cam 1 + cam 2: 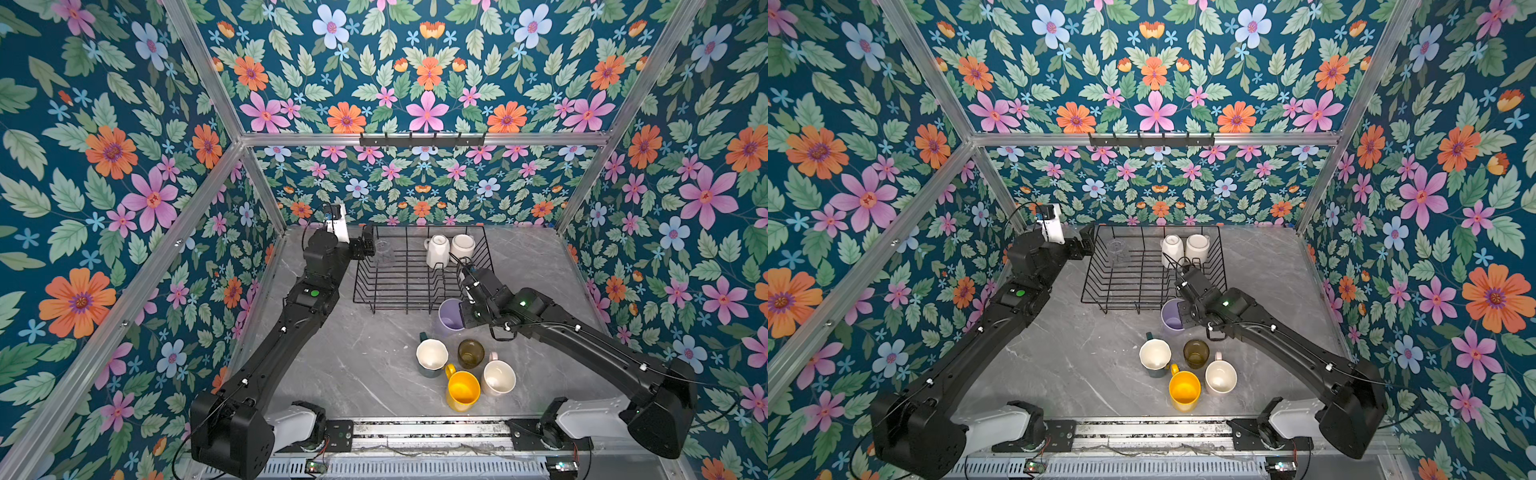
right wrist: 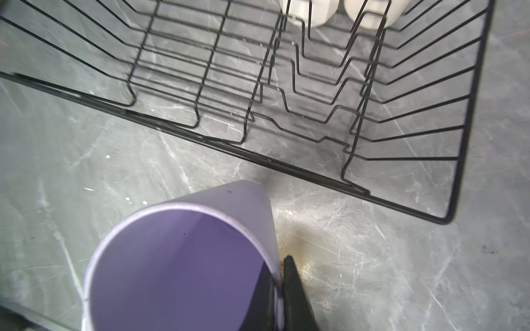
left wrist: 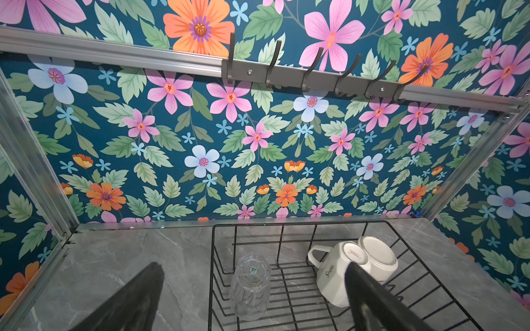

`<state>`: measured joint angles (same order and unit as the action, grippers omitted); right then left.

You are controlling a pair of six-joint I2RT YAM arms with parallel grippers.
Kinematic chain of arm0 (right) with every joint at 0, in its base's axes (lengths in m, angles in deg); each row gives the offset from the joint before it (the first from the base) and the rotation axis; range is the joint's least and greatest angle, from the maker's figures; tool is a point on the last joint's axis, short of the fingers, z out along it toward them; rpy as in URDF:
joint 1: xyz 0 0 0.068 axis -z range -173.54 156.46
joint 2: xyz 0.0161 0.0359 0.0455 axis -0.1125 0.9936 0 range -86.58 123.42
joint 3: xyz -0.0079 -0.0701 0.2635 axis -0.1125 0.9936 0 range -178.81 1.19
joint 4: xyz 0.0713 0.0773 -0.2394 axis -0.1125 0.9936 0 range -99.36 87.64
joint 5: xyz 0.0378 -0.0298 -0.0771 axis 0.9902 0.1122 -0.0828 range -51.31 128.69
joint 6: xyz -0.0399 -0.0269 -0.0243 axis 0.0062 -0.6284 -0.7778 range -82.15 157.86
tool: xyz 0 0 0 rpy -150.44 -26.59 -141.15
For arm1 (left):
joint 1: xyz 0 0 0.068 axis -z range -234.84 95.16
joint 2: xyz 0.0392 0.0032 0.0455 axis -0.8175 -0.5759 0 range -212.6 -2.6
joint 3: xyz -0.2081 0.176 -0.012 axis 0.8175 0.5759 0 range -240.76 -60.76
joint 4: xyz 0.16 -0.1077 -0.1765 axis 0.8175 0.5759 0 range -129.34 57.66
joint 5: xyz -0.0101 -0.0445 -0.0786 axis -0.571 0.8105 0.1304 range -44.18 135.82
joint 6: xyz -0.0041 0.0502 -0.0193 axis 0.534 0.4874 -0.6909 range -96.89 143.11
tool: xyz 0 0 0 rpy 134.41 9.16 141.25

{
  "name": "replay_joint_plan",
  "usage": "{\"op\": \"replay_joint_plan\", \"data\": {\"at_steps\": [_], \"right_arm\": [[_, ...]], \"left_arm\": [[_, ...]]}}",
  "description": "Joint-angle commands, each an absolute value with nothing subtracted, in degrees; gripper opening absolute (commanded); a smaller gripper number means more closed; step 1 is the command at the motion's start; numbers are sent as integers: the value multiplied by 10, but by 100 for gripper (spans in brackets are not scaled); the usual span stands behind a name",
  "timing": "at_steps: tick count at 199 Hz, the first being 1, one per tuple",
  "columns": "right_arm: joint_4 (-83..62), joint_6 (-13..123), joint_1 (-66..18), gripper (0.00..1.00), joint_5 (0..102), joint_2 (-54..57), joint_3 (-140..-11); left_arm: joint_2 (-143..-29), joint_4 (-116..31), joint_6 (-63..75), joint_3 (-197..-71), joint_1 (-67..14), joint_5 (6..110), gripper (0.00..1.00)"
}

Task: Load cups into a dish rack
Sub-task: Pick up the cup from the center of the table.

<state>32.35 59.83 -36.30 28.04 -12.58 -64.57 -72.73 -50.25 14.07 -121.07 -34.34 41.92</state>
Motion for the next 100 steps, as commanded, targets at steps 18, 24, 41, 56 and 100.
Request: {"op": "replay_joint_plan", "data": {"at_steps": [18, 24, 41, 56, 100], "right_arm": [[315, 607, -332, 0, 314, -193, -631], [304, 611, -313, 0, 335, -208, -616], [263, 630, -246, 0, 419, -255, -574], [235, 646, -206, 0, 469, -293, -550], [145, 706, -126, 0, 600, -337, -505]], "left_arm": [[-715, -547, 132, -1198, -345, 421, 100], [-712, -555, 132, -1194, -344, 426, 100], [-703, -581, 133, -1182, -345, 457, 100], [-696, -602, 134, -1174, -346, 486, 100], [-699, -636, 135, -1167, -346, 638, 100]]}}
